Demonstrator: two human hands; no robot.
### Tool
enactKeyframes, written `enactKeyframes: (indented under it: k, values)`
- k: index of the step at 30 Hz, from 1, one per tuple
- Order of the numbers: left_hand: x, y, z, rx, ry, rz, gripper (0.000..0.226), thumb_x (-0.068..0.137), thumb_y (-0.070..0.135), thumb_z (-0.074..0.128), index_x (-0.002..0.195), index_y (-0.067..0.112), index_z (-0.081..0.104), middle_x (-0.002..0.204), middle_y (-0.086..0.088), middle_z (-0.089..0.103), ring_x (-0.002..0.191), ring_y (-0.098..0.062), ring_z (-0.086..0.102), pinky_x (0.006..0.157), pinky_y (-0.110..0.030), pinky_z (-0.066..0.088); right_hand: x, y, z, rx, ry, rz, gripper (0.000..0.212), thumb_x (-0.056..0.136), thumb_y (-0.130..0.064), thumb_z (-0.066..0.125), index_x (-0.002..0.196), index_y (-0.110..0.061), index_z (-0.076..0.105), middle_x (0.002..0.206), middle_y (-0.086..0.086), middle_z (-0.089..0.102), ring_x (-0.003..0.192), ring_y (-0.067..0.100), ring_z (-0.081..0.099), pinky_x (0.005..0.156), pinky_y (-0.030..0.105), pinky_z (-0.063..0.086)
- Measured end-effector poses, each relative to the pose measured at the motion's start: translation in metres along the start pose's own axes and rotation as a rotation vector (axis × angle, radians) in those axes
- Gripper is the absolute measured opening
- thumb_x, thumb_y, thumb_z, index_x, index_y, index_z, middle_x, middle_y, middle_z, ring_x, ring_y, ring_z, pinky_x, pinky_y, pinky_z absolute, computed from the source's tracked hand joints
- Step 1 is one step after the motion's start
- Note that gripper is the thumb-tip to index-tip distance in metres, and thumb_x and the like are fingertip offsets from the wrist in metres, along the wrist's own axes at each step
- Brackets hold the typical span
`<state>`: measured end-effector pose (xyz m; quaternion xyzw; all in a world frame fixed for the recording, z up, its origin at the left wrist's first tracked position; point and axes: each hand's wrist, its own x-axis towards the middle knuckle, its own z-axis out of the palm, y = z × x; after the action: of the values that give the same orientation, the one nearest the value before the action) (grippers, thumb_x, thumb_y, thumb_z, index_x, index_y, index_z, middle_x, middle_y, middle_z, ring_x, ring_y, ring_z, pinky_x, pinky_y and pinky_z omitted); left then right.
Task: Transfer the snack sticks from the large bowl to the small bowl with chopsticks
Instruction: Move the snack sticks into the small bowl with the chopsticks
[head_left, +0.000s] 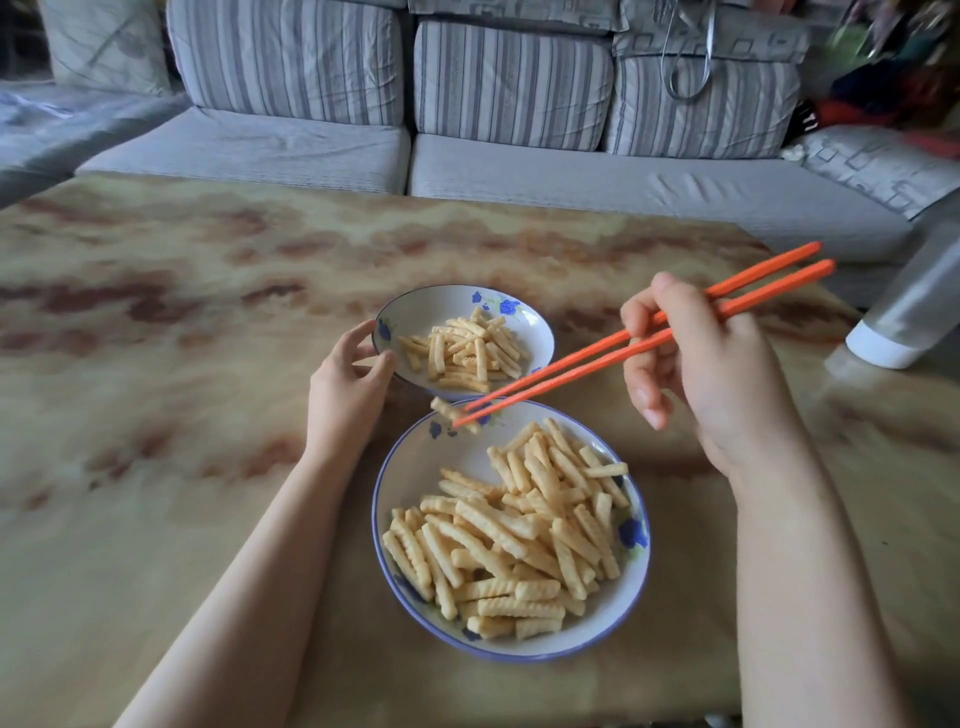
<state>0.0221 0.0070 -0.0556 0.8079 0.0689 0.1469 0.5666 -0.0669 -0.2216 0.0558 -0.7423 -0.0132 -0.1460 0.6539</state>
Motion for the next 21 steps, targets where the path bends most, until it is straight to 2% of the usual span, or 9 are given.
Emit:
enactKeyframes:
  k: [2,5,8,14,19,21]
  values:
    - [0.0,0.0,0.0,0.001,0.0,0.0,0.04,0.09,0.019,0.058,0.13,0.027,0.058,0.101,0.007,0.066,0.075,0.001,0.061,0.062,-0.002,0.041,0.003,0.0,0.002,0.077,0.085,-0.031,0.041,0.102,-0.023,0.034,0.065,-0.012,0.049,0.035,0.004,0.042,0.029,0.021,0.033,0.036,0.019,0.026]
    - [0.0,-0.001,0.0,-0.018,-0.007,-0.005,0.041,0.089,0.021,0.058,0.129,0.027,0.058,0.104,0.005,0.068,0.085,-0.015,0.067,0.08,-0.024,0.052,0.007,0.006,0.01,0.177,0.188,-0.06,0.04,0.102,-0.022,0.034,0.067,-0.012,0.049,0.035,0.002,0.042,0.029,0.02,0.035,0.035,0.018,0.026]
    - [0.0,-0.001,0.001,-0.021,-0.006,-0.008,0.041,0.089,0.021,0.058,0.13,0.027,0.058,0.105,0.004,0.068,0.087,-0.018,0.068,0.085,-0.031,0.052,0.01,0.016,0.023,0.191,0.22,-0.071,0.04,0.103,-0.024,0.034,0.068,-0.012,0.05,0.037,0.002,0.045,0.031,0.019,0.039,0.035,0.019,0.029]
    - [0.0,-0.001,0.0,-0.019,-0.006,-0.004,0.042,0.089,0.021,0.057,0.13,0.027,0.058,0.106,0.005,0.068,0.081,-0.015,0.067,0.079,-0.025,0.05,0.012,0.025,0.036,0.104,0.156,-0.089,0.041,0.105,-0.026,0.033,0.07,-0.013,0.051,0.042,0.004,0.051,0.034,0.021,0.044,0.038,0.021,0.031]
    - [0.001,-0.001,0.0,-0.006,0.001,-0.001,0.041,0.089,0.02,0.057,0.129,0.027,0.058,0.103,0.006,0.068,0.073,-0.001,0.062,0.062,-0.003,0.043,0.011,0.016,0.024,0.097,0.18,-0.087,0.041,0.104,-0.027,0.033,0.07,-0.014,0.051,0.04,0.004,0.05,0.032,0.02,0.042,0.038,0.02,0.031]
    - [0.001,0.0,0.0,-0.008,0.005,0.002,0.04,0.089,0.02,0.058,0.129,0.027,0.059,0.102,0.007,0.067,0.075,-0.001,0.062,0.066,-0.004,0.043,0.01,0.014,0.02,0.091,0.191,-0.105,0.04,0.104,-0.027,0.033,0.07,-0.015,0.051,0.04,0.004,0.05,0.032,0.022,0.042,0.038,0.021,0.03]
